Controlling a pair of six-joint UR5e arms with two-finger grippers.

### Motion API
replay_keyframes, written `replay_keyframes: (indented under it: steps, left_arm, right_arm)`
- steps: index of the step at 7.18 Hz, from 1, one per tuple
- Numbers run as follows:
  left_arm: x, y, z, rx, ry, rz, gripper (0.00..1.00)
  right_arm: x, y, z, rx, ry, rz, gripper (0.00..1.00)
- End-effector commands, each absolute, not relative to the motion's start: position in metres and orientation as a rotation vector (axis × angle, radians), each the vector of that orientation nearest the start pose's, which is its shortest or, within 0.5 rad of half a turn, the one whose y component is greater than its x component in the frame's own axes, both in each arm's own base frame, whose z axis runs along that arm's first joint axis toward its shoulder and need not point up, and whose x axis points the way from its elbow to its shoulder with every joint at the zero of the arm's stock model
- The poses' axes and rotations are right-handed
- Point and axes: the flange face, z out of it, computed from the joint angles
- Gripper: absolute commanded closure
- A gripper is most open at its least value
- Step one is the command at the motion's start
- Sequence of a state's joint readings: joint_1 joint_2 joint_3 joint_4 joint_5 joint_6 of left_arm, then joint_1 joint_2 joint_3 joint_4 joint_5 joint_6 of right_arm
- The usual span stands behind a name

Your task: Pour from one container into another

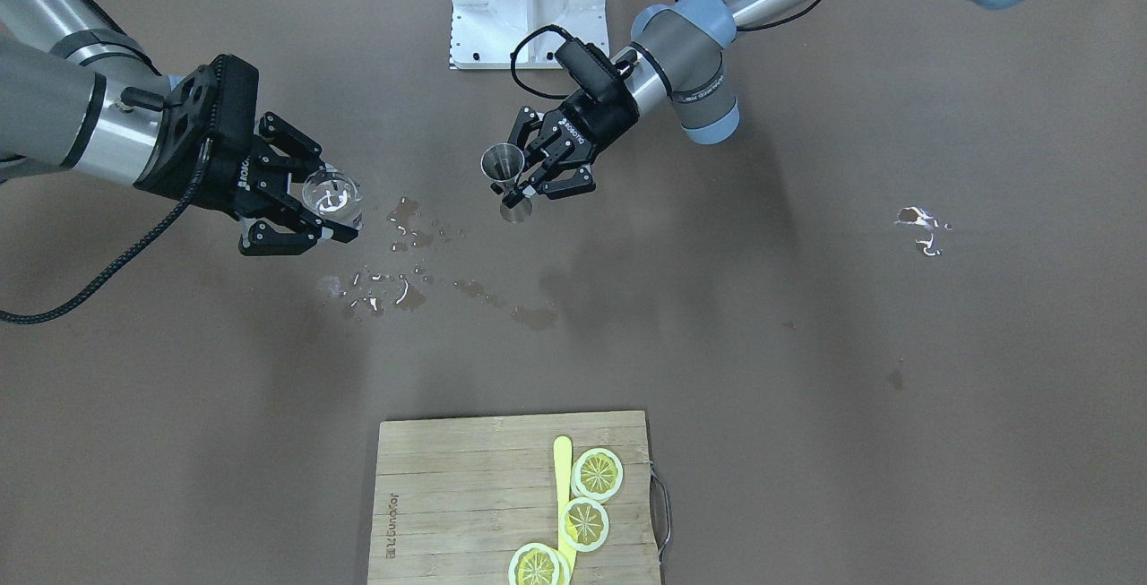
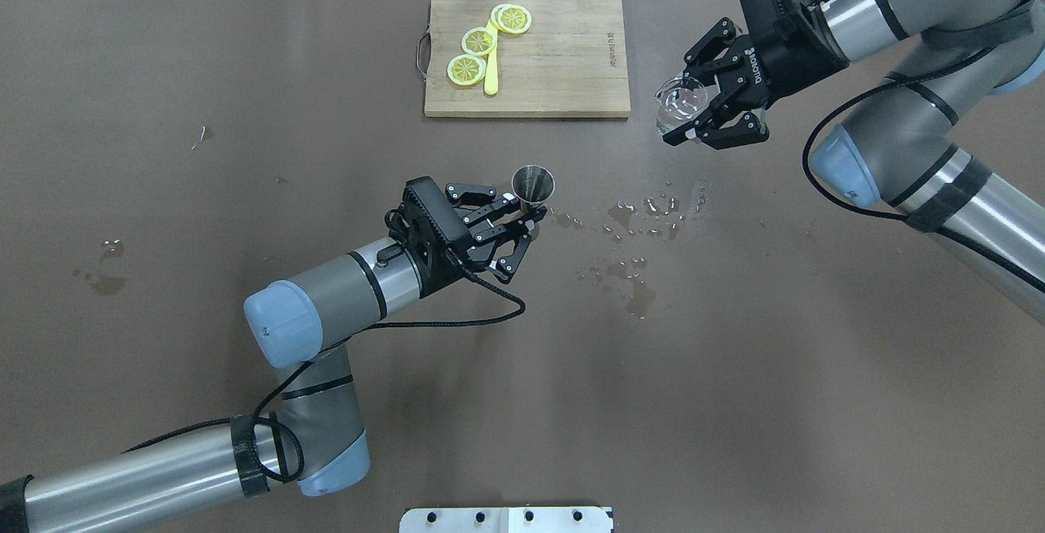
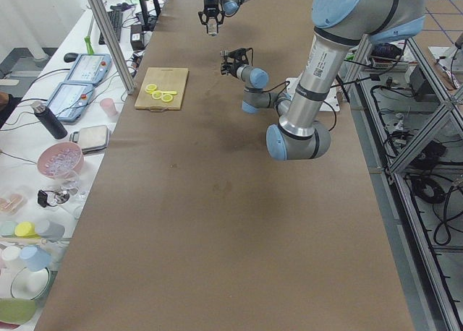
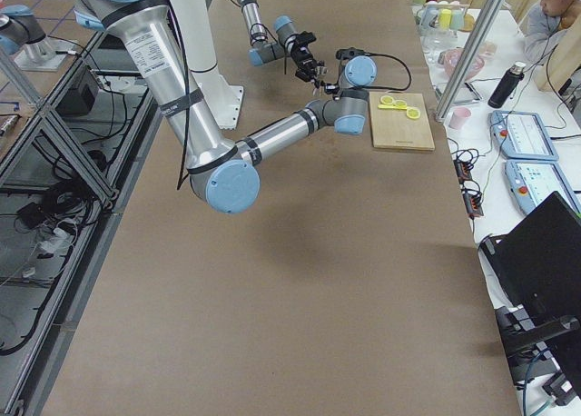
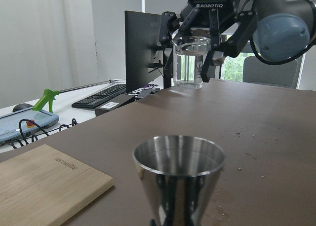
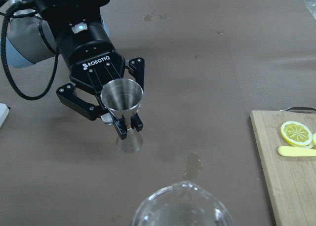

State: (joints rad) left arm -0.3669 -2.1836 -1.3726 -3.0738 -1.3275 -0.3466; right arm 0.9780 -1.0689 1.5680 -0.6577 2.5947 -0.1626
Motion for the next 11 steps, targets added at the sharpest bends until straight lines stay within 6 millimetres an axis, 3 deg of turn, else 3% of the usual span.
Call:
replay_keyframes:
  steps: [1, 5, 9, 11]
  left_arm:
    - [0.561, -0.384, 0.225, 1.48, 1.219, 0.347, 1.0]
    - [0.563, -0.385, 0.223, 1.478, 1.215, 0.35, 1.0]
    - [0.564, -0.385, 0.223, 1.471, 1.209, 0.353, 1.0]
    - [0.564, -0.385, 0.223, 1.471, 1.207, 0.355, 1.0]
  right_arm:
    - [-0.308, -0.52, 0.231, 1.084, -1.188, -1.304, 1.0]
    - [-0.316, -0.511, 0.212, 1.028, -1.161, -1.274, 1.0]
    - [-0.345, -0.497, 0.202, 1.067, -1.101, -1.269, 1.0]
    - [-0.348, -0.495, 0.199, 1.069, -1.051, -1.26, 1.0]
